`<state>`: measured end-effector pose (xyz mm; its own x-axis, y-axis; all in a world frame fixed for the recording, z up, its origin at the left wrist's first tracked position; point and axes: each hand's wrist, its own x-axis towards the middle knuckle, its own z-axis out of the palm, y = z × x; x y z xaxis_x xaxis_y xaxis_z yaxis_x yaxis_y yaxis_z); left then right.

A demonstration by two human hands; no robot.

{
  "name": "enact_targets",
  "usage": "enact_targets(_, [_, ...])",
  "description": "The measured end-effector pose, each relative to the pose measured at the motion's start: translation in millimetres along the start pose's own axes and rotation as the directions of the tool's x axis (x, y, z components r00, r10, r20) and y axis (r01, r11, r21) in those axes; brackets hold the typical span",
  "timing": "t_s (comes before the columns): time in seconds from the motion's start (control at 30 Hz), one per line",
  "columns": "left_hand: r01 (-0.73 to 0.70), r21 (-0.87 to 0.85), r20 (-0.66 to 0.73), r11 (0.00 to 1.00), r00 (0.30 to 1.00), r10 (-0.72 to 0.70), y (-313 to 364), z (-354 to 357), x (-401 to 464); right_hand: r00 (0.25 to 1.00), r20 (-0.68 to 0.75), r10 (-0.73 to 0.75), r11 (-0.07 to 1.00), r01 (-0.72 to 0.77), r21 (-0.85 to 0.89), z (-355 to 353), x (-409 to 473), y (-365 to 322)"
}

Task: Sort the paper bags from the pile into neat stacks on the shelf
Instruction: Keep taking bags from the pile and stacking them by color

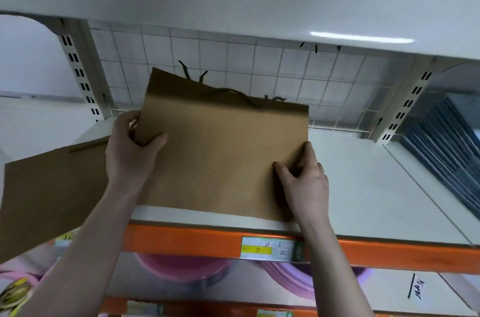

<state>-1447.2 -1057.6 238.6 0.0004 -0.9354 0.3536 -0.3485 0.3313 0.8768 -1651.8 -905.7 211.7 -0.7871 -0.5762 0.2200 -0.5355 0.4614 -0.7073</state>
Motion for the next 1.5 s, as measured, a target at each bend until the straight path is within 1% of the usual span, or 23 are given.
enact_targets(0.1, [0.018,-0.059,-0.017,0.998,1.000,-0.019,23.7,2.2,-18.6,0.999,-0.043,-0.013,0.999,0.015,0.030,-25.3,0.9,7.8])
enact_targets(0.17, [0.007,-0.062,0.000,0.998,1.000,-0.007,36.6,7.3,-33.4,0.996,-0.083,-0.013,0.999,0.016,0.037,-46.3,-2.4,18.7])
enact_targets(0.23, [-0.016,-0.018,0.035,1.000,0.999,0.017,48.6,15.0,-49.8,0.990,-0.144,-0.007,1.000,0.011,0.024,-71.0,-9.7,33.8])
enact_targets(0.33, [-0.093,0.077,0.111,0.993,0.990,0.085,73.4,32.8,-81.2,0.971,-0.241,0.006,1.000,0.000,0.026,-114.0,-21.3,63.3])
enact_targets(0.4, [-0.144,0.108,0.159,0.984,0.979,0.126,95.3,49.1,-106.6,0.960,-0.280,0.017,1.000,-0.013,0.013,-145.4,-27.0,87.7])
enact_targets(0.47, [-0.192,0.142,0.203,0.971,0.966,0.161,116.5,68.9,-136.0,0.956,-0.288,0.046,0.998,-0.054,-0.021,-177.9,-34.0,115.1])
enact_targets(0.57, [-0.254,0.205,0.267,0.945,0.944,0.195,150.3,105.4,-186.9,0.960,-0.264,0.096,0.988,-0.124,-0.093,-228.1,-44.9,161.0])
enact_targets(0.63, [-0.256,0.243,0.298,0.936,0.938,0.179,174.4,133.2,-226.3,0.960,-0.261,0.105,0.974,-0.152,-0.168,-260.4,-50.5,192.2])
enact_targets(0.83, [-0.350,0.279,0.369,0.894,0.899,0.237,234.1,207.5,-317.6,0.937,-0.322,0.136,0.931,-0.232,-0.282,-341.5,-65.2,270.2])
enact_targets(0.97, [-0.410,0.252,0.383,0.877,0.874,0.299,271.1,249.3,-350.9,0.911,-0.389,0.137,0.902,-0.277,-0.330,-382.8,-63.9,310.5])
enact_targets(1.13, [-0.455,0.156,0.397,0.877,0.841,0.367,314.9,311.3,-383.4,0.881,-0.448,0.152,0.867,-0.336,-0.367,-430.8,-33.1,362.5])
enact_targets(1.3, [-0.438,0.071,0.398,0.896,0.836,0.377,353.6,384.7,-409.6,0.881,-0.450,0.144,0.824,-0.358,-0.439,-472.7,22.5,417.8])
enact_targets(1.43, [-0.432,0.032,0.419,0.901,0.824,0.380,392.0,446.4,-431.1,0.878,-0.453,0.157,0.799,-0.383,-0.464,-517.0,60.6,456.9])
enact_targets(1.5, [-0.429,0.002,0.444,0.904,0.810,0.383,412.8,475.9,-443.7,0.863,-0.476,0.171,0.790,-0.408,-0.457,-542.2,74.8,479.4])
